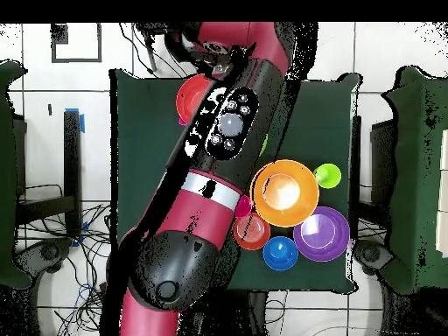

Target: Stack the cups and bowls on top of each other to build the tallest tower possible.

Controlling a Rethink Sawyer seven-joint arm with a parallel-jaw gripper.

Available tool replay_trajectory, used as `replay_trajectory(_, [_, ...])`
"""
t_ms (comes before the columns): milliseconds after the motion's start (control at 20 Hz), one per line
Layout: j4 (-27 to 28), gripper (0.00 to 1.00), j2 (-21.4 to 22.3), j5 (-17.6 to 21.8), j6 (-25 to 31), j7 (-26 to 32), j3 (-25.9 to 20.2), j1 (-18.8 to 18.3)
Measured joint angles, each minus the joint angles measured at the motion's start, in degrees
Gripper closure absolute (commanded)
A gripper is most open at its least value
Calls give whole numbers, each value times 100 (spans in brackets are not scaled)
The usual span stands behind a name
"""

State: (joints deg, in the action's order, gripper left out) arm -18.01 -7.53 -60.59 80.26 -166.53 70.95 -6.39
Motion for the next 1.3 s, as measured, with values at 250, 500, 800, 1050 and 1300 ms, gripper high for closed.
replay_trajectory(250, [-309,0,127,390,0,0,-422,199])
replay_trajectory(500, [-558,0,198,680,-1,0,-696,337])
replay_trajectory(800, [-837,0,223,1055,-132,0,-1036,452])
replay_trajectory(1050, [-1046,0,230,1383,-404,0,-1328,469])
replay_trajectory(1300, [-1178,0,263,1593,-546,0,-1526,469])
